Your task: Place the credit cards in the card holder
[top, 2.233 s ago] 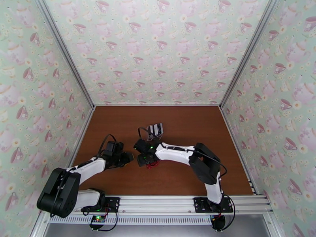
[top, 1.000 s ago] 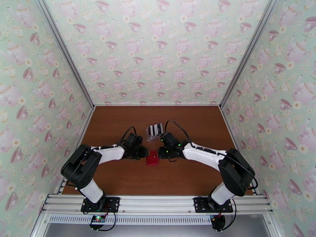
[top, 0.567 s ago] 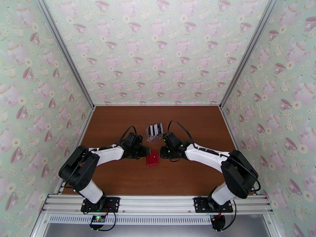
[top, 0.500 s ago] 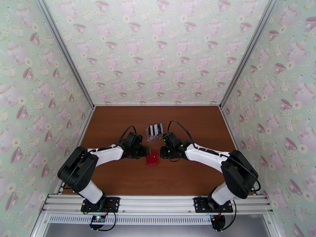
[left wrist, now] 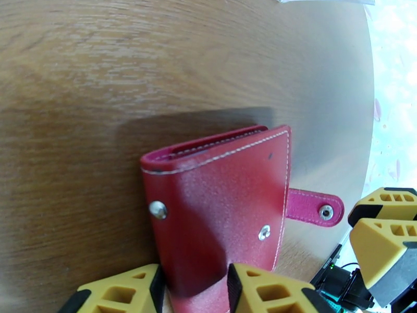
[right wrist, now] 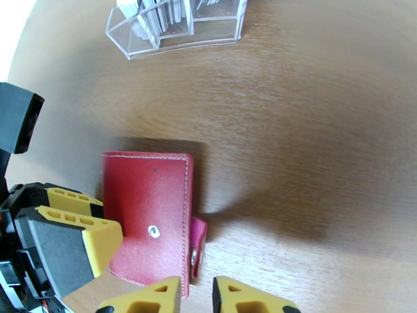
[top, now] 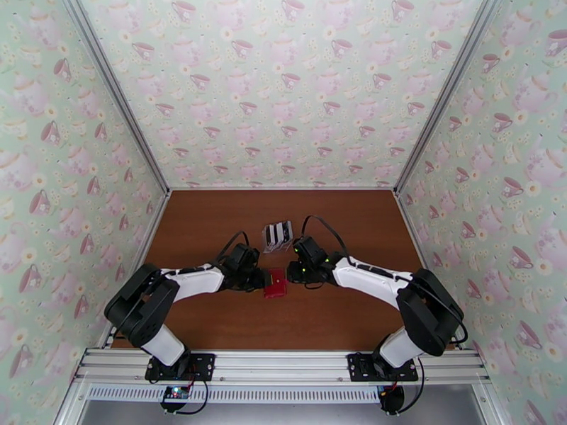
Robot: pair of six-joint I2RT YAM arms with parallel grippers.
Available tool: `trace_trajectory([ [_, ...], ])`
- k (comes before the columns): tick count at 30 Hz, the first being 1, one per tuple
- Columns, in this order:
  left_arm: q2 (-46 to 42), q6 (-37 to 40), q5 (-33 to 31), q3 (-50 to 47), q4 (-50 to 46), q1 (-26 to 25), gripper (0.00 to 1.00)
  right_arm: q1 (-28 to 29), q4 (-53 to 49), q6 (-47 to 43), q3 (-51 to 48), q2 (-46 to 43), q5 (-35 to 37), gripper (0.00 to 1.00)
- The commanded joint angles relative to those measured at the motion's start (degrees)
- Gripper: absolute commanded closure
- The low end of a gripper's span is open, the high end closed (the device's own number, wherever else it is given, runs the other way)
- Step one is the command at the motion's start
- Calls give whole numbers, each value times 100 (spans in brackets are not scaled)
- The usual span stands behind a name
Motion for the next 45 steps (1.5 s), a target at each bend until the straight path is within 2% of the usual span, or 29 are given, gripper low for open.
trace_trajectory([
  [1,244,-63,33,-194,157,-64,64,-38,124,80,-93,-40,-138,76],
  [5,281,-63,26,-242,174,-64,70,-43,130,53,-61,4,-183,76],
  [10,289,-63,61,-256,201,-60,72,-46,150,31,-63,60,-227,78],
  [30,235,-97,45,-273,196,-71,72,-48,203,45,-101,231,-233,78],
  [45,262,-97,55,-229,174,-63,71,-65,273,27,-90,261,-297,86],
])
